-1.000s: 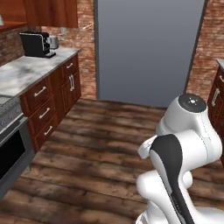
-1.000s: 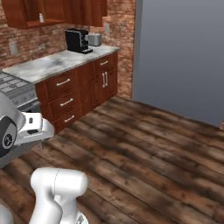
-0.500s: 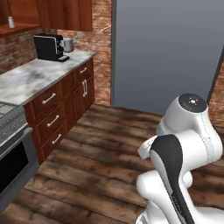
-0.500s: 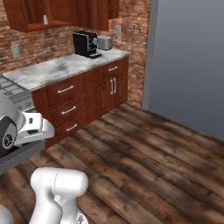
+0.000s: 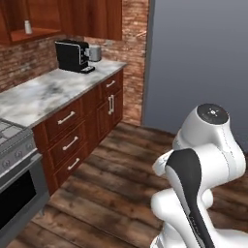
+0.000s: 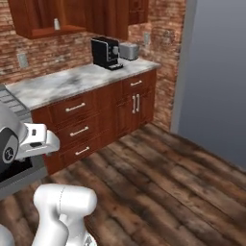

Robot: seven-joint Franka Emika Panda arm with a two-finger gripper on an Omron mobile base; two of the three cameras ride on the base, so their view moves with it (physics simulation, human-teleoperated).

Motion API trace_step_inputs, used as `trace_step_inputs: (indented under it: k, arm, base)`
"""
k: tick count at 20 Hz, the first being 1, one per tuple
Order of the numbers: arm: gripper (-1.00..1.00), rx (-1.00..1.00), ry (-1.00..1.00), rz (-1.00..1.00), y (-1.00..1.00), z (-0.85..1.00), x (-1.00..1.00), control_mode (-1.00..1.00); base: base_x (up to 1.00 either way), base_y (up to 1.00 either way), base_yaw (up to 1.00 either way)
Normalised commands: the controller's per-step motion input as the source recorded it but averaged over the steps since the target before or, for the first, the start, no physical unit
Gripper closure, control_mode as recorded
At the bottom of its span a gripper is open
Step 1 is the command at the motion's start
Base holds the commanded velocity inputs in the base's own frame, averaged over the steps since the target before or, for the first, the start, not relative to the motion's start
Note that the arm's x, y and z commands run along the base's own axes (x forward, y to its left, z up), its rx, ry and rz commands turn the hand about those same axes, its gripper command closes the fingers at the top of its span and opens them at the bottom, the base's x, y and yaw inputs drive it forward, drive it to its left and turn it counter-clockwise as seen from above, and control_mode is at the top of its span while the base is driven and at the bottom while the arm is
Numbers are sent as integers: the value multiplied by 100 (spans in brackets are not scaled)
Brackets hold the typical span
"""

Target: Move the shaker and syrup bottle from the cabinet to the dining counter.

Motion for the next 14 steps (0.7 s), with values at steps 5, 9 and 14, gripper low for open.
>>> trace_step_inputs:
  k: [5, 9, 14]
  arm:
    - [-100, 0, 0, 0, 0, 0, 0, 100]
    - [-100, 0, 0, 0, 0, 0, 0, 100]
    - [-100, 0, 0, 0, 0, 0, 0, 100]
  base:
    - [74, -5, 43]
    - [73, -7, 44]
    - [61, -10, 52]
